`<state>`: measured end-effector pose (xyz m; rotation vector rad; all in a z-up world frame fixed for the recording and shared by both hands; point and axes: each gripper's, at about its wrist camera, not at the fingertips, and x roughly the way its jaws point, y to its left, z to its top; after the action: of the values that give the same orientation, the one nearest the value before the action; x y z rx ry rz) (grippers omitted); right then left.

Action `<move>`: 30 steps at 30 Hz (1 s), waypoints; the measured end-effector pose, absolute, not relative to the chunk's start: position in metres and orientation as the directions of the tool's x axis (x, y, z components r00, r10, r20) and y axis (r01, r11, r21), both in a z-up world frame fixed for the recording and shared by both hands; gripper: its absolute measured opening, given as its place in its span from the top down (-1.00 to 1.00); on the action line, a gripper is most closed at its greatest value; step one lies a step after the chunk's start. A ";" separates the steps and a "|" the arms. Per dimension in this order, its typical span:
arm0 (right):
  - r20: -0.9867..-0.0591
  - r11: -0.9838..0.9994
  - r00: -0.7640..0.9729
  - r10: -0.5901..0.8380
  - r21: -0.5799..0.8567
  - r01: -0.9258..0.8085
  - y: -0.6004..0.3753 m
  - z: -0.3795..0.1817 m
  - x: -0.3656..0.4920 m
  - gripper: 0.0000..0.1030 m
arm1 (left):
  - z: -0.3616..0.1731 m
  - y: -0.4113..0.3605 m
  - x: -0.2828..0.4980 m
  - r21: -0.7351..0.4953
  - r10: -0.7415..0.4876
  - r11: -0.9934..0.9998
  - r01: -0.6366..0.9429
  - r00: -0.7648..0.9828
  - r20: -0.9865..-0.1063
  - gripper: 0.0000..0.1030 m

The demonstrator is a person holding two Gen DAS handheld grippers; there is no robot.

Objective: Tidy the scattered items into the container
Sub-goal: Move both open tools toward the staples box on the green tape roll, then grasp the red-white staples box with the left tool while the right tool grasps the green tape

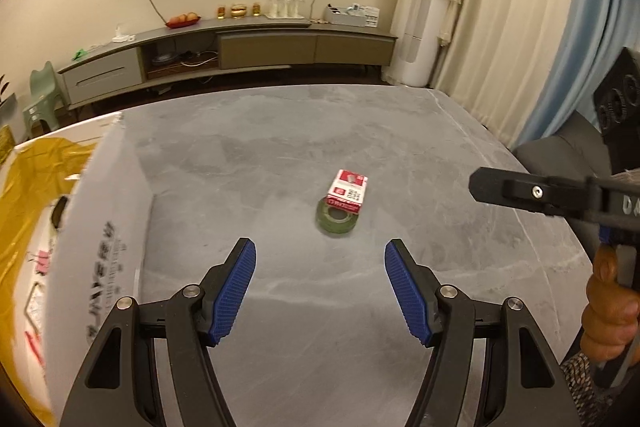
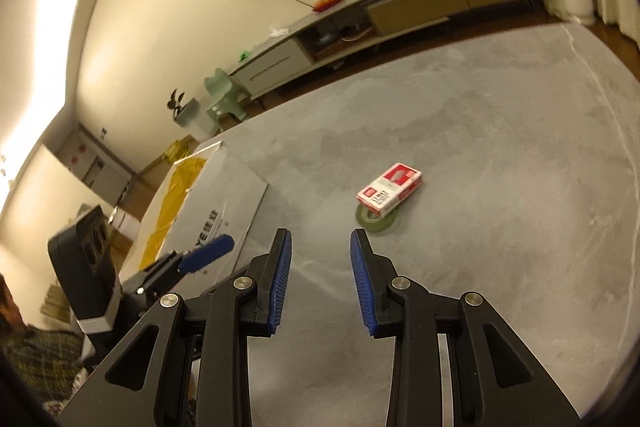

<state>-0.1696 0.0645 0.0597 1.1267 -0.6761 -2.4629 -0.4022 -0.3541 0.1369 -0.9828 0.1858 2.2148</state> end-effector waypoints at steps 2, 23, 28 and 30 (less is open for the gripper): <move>-0.610 -0.813 -0.619 -0.495 0.577 0.083 0.072 0.053 -0.176 0.34 | 0.130 -0.345 -0.406 -0.158 0.561 -0.726 -0.669 -0.444 -0.698 -0.33; -0.668 -0.784 -0.573 -0.475 0.617 -0.069 0.110 0.018 -0.223 0.33 | 0.072 -0.240 -0.475 -0.098 0.521 -0.670 -0.736 -0.371 -0.769 -0.41; -0.685 -0.792 -0.565 -0.461 0.605 -0.087 0.110 0.011 -0.233 0.33 | 0.059 -0.230 -0.492 -0.122 0.503 -0.681 -0.722 -0.340 -0.795 0.23; -0.694 -0.799 -0.556 -0.457 0.595 -0.086 0.107 0.008 -0.238 0.33 | 0.059 -0.235 -0.494 -0.134 0.507 -0.690 -0.711 -0.343 -0.791 0.23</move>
<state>-0.2381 0.1073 0.0084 1.3437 -0.8713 -2.4386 -0.4939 -0.2351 0.0586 -1.1079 0.3019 2.0757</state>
